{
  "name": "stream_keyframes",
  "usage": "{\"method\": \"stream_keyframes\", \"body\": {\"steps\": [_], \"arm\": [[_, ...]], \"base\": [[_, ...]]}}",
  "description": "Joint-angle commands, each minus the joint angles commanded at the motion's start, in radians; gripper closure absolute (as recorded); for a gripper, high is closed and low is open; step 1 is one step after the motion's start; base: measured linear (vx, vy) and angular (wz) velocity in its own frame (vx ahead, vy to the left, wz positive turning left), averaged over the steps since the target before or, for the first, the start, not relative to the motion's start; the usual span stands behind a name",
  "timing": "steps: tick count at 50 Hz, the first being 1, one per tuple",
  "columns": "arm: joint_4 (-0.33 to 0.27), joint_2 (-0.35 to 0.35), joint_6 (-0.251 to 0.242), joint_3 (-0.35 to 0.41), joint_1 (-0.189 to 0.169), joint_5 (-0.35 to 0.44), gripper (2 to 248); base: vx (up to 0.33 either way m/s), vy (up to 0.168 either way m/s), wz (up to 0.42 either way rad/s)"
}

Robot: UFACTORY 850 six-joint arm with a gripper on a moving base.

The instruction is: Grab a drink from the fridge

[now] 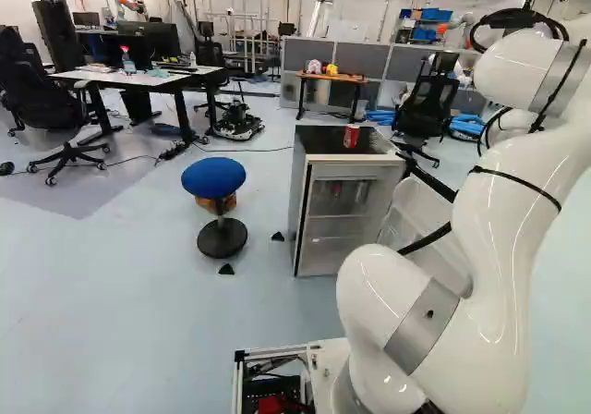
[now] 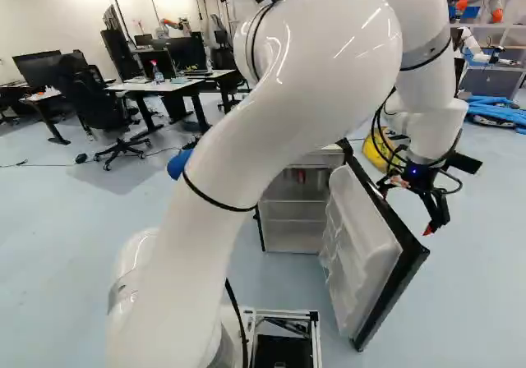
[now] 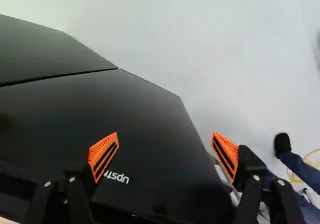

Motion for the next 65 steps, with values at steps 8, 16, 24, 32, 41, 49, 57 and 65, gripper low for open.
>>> {"method": "stream_keyframes", "body": {"steps": [8,16,24,32,41,49,57,65], "arm": [[-0.021,0.019,0.000,0.030,-0.002,0.014,3],[-0.043,0.038,0.000,0.061,-0.005,0.051,3],[-0.064,0.057,0.000,0.091,-0.007,0.095,3],[-0.094,0.077,0.000,0.122,-0.009,0.133,3],[-0.134,0.101,0.000,0.159,-0.010,0.171,3],[-0.172,0.124,0.000,0.195,-0.011,0.200,3],[-0.209,0.151,0.000,0.234,-0.008,0.227,3],[-0.246,0.179,0.000,0.276,-0.003,0.252,3]], "base": [[0.000,0.000,0.000],[0.000,0.000,0.000],[0.000,0.000,0.000],[0.000,0.000,0.000],[0.000,0.000,0.000],[0.000,0.000,0.000],[0.000,0.000,0.000],[0.000,0.000,0.000]]}}
